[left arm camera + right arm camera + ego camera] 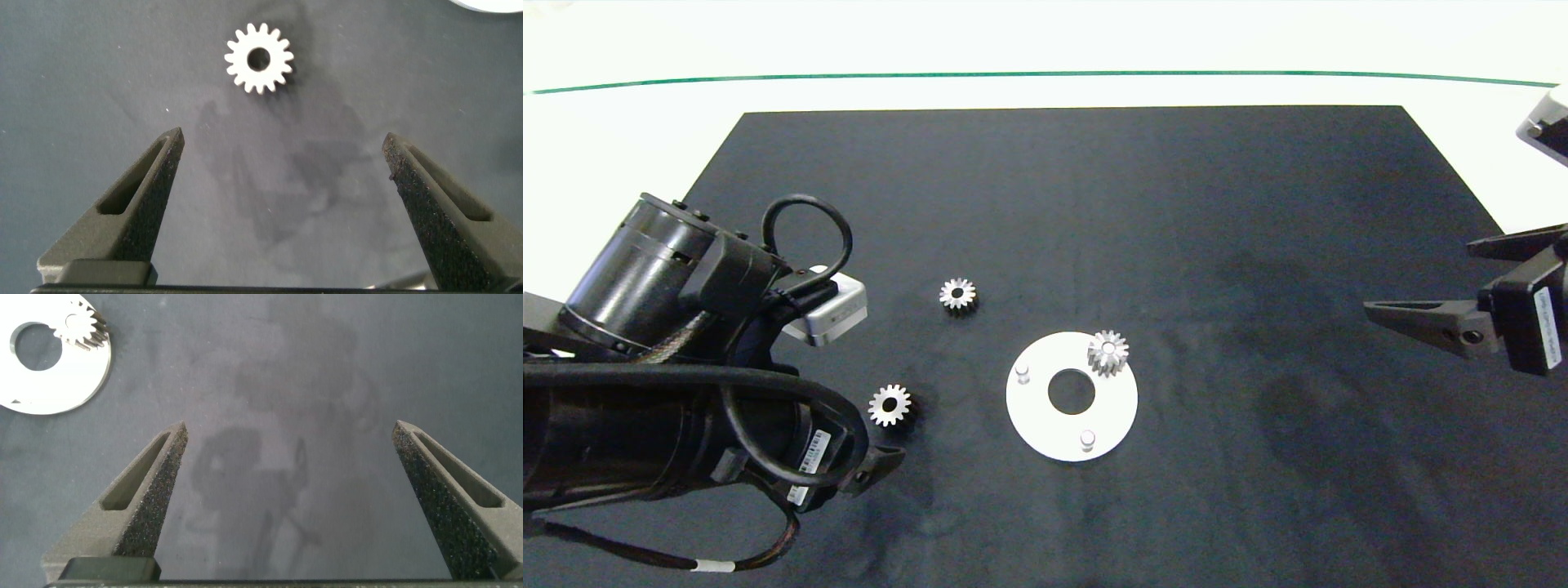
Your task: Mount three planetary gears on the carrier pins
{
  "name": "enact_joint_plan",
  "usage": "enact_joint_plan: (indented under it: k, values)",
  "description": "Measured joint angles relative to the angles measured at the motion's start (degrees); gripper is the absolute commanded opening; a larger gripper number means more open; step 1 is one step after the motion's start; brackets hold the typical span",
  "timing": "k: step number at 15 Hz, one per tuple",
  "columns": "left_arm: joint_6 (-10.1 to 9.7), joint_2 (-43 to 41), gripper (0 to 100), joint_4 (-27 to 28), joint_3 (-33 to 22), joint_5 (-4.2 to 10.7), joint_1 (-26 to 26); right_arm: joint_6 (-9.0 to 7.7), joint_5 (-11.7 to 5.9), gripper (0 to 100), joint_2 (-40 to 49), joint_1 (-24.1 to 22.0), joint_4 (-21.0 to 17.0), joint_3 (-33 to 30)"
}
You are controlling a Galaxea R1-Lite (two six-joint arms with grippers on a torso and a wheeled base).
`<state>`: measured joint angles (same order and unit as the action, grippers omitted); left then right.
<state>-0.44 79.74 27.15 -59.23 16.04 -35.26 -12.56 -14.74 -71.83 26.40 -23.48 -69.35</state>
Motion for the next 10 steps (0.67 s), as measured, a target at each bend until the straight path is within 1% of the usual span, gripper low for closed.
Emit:
enact_joint_plan:
  k: [1,2,5,10]
  values:
    - [-0.05,0.61,100,-1.0,0.34,1.21,-0.1,-0.01,-0.09,100,0.37,0.0,0.0,0.26]
    - [-0.05,1.16,100,-2.18,0.77,1.71,-0.16,-0.01,-0.11,100,0.79,0.02,-0.02,0.41]
    - [-0.63,2.93,100,-6.42,1.71,1.84,-0.11,-0.04,0.02,100,1.79,0.05,-0.02,1.41]
    - [-1.05,5.57,100,-7.72,2.34,1.84,-0.05,-0.11,-0.11,100,2.9,0.09,-0.02,2.05]
